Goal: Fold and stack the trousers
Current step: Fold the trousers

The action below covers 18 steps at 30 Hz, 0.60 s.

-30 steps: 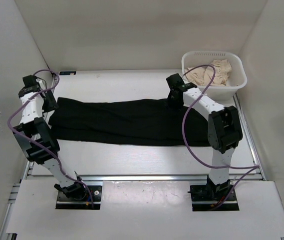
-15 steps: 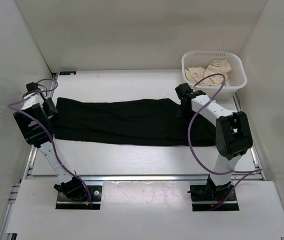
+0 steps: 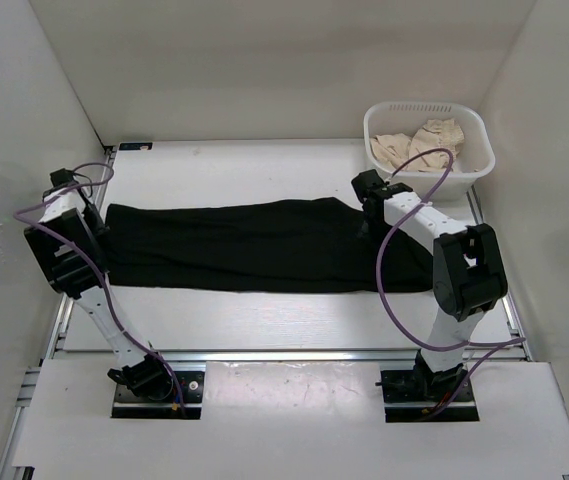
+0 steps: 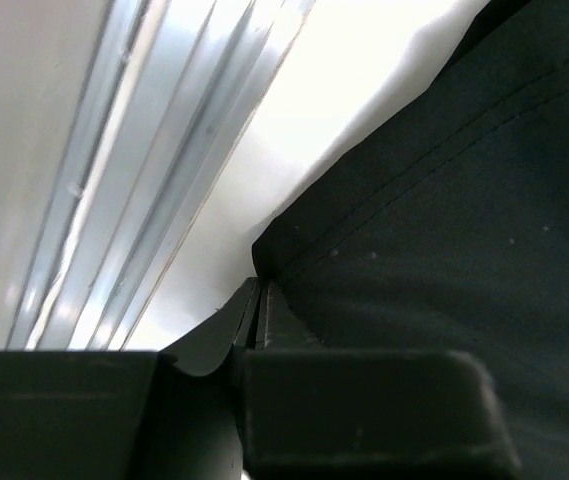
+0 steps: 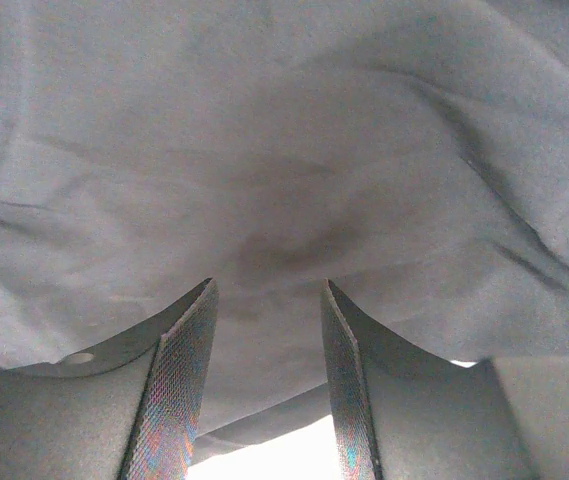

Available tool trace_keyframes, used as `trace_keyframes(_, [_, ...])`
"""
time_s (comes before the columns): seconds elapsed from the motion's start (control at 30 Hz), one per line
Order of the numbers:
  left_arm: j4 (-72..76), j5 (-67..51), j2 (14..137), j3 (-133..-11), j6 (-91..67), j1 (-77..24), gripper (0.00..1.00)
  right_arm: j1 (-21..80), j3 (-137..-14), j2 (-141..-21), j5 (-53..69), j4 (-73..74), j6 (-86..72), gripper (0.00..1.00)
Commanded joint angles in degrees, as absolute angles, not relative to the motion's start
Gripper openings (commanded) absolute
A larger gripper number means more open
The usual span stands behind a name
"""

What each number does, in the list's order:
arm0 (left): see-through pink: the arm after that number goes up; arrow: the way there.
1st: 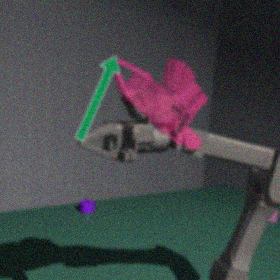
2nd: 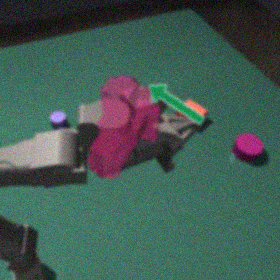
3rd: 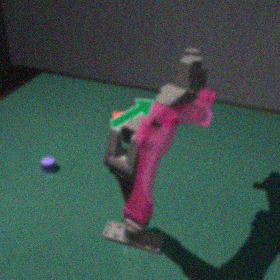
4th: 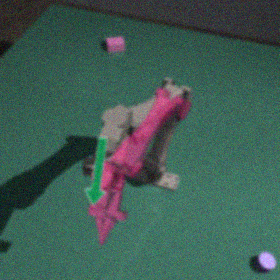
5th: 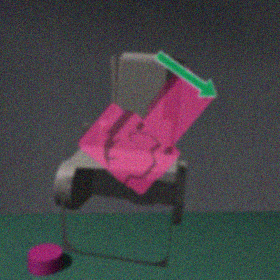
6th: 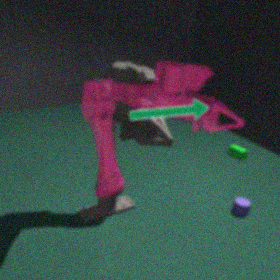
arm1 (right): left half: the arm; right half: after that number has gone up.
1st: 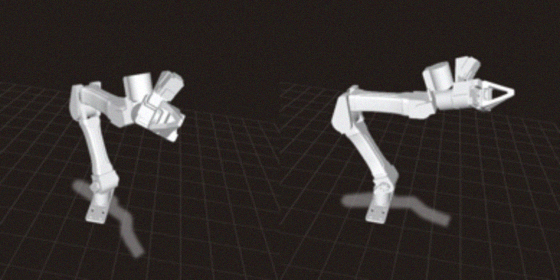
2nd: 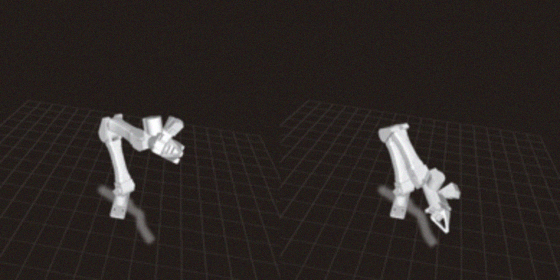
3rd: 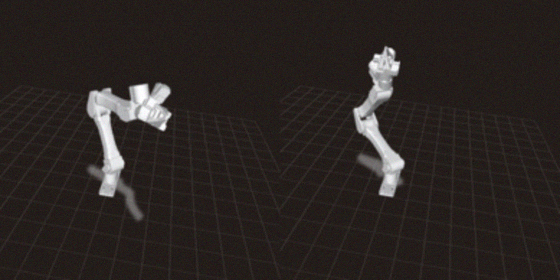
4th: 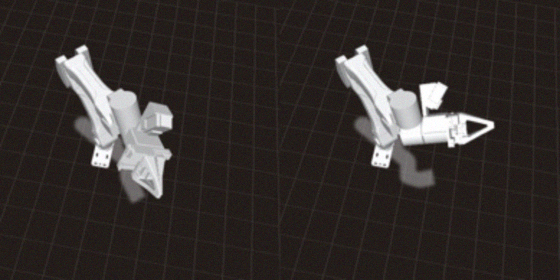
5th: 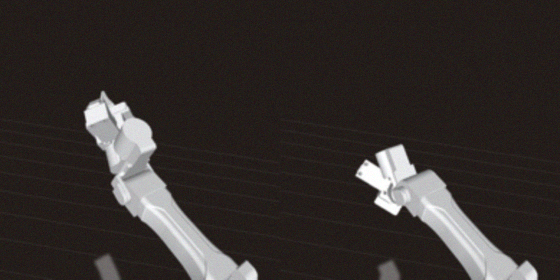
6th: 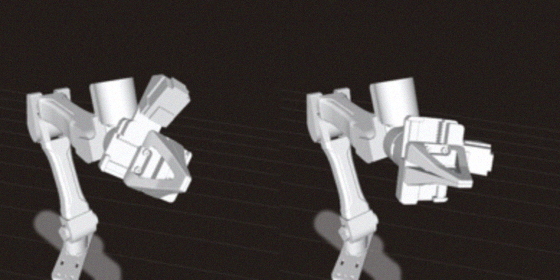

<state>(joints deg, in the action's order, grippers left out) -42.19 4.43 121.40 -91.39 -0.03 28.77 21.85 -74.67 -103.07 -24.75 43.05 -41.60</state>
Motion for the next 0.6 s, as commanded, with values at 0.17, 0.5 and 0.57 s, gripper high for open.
trace_keyframes(0.17, [-52.11,14.32,111.98,-96.42,0.00,29.18,0.14,21.28,-71.98,-103.17,-26.72,44.73,-42.89,0.51])
trace_keyframes(0.5, [-56.60,24.78,110.91,-84.74,0.00,29.70,0.14,17.23,-68.82,-103.71,-22.95,42.98,-44.21,0.51])
trace_keyframes(0.57, [-56.60,26.54,111.88,-81.22,0.00,29.71,0.23,16.09,-68.82,-104.24,-22.33,42.98,-44.21,0.51])
